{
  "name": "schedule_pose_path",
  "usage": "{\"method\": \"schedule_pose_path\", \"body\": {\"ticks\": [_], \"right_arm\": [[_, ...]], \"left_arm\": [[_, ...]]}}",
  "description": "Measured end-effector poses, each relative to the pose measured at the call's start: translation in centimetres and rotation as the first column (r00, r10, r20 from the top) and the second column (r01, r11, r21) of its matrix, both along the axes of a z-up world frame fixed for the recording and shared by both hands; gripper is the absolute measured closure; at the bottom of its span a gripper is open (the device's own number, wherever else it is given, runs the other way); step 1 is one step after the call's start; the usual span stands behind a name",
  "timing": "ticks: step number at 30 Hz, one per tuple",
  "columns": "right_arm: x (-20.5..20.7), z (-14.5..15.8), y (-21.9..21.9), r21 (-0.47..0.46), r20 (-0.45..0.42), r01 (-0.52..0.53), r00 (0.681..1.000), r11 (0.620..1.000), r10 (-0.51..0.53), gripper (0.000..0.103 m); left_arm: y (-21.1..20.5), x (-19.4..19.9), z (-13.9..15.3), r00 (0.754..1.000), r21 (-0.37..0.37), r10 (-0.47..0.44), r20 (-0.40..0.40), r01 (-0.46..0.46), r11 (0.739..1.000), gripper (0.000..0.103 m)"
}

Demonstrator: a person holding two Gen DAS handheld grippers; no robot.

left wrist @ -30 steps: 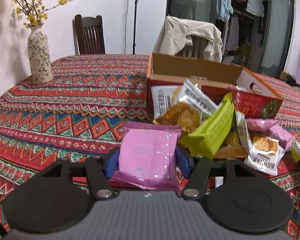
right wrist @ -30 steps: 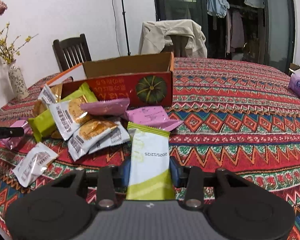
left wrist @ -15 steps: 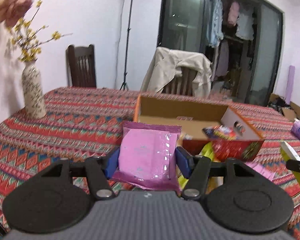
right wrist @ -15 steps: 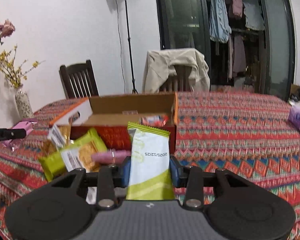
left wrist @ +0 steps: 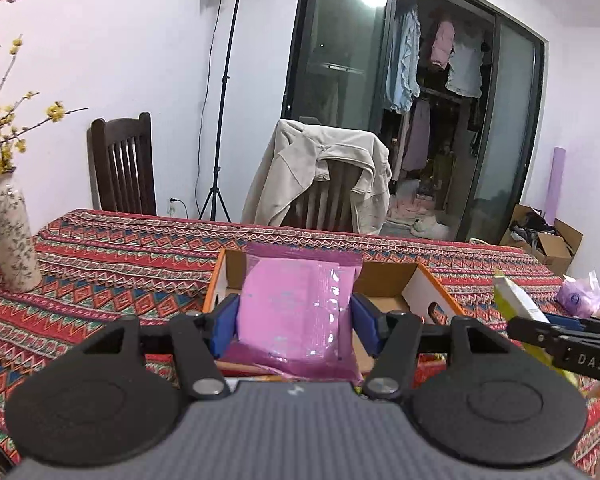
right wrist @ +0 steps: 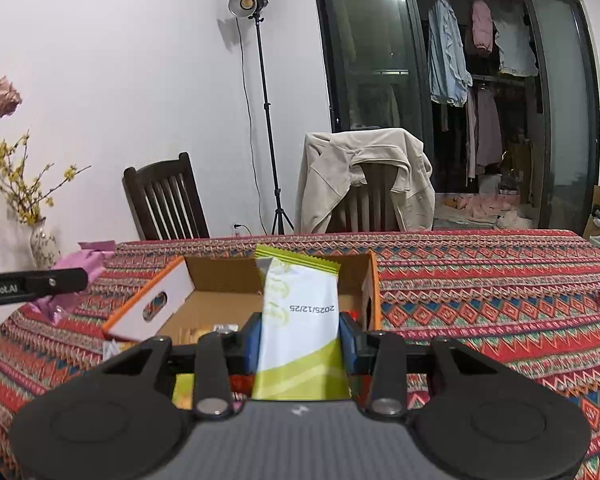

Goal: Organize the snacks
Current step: 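Carry both packets into the cardboard box and open both tools to release them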

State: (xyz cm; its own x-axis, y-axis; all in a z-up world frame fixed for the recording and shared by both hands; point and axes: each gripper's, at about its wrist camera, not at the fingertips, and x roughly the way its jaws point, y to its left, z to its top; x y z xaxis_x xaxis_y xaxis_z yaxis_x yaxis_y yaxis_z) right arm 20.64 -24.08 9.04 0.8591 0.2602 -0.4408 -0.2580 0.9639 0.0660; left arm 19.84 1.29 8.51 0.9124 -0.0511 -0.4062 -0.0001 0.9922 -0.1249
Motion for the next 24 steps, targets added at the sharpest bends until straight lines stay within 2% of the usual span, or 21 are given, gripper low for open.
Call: {"method": "schedule_pose_path", "body": {"ticks": [6,10,18,24], "right_arm": [[4.5,0.8,1.8,-0.002,-0.019,0.008,1.000,1.000,-0.008,0.065],[7.6,0.2,3.1,0.005,-0.041,0.023,0.999,1.000,-0.023,0.065],[13.6,-3.4,3.9,0.058,-0.100,0.064,0.993,0.996,-0.058,0.065],[14.5,-6.2,2.3,0.105,-0.115,0.057,0.992,0.993,-0.045,0.065]], "left_arm": [[-0.3,4.5,0.8,0.999,-0.030,0.028,-0.021,-0.029,0.999,0.042],[-0.4,7.8,0.7,0.997,-0.050,0.062,-0.038,-0.064,0.997,0.042],[0.8,13.3,-2.9,0.982,-0.067,0.159,-0.103,-0.167,0.984,0.042],[2.2,14.6,-4.9,0.972,-0.076,0.174,-0.158,-0.188,0.979,0.042]]}}
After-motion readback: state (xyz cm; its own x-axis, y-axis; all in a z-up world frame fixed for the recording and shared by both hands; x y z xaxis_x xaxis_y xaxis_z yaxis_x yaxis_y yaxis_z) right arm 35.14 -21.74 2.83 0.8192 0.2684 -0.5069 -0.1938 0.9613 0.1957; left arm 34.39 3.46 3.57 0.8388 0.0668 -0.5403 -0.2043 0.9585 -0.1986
